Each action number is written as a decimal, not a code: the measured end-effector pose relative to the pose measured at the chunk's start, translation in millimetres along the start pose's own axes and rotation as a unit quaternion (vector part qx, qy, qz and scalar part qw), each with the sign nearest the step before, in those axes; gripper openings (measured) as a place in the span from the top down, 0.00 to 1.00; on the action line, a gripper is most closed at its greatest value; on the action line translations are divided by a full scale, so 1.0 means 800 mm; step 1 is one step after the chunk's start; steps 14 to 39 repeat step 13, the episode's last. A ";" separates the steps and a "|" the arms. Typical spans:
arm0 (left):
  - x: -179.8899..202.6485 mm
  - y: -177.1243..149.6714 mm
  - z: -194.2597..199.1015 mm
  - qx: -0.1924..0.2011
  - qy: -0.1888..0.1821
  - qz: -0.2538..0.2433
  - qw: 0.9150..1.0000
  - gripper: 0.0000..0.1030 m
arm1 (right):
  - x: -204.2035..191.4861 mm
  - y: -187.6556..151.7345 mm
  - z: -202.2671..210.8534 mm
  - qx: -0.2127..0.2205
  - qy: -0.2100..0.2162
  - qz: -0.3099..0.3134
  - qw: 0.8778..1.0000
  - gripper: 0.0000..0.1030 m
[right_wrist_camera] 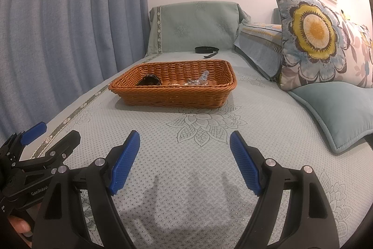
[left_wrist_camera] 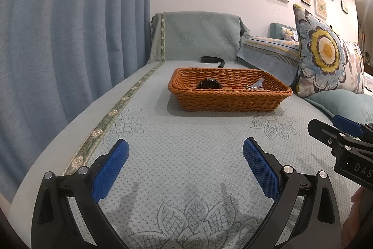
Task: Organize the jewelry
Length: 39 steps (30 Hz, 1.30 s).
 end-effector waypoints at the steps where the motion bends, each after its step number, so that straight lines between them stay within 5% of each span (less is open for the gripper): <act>1: 0.000 0.000 0.001 0.002 0.000 -0.001 1.000 0.08 | 0.000 0.000 0.000 0.000 0.000 0.000 1.000 0.27; 39: -0.004 -0.001 0.001 0.000 -0.002 -0.001 1.000 0.07 | 0.000 0.000 0.000 -0.001 0.000 0.000 1.000 0.27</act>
Point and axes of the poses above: each gripper's, at about its wrist camera, not at the fingertips, and z roughly against the way its jaws point, x to its right, y to its top, the point moved 1 cm from there along -z, roughly the way its jaws point, and after that the axes turned 7 degrees about -x, right-handed, at the moved point
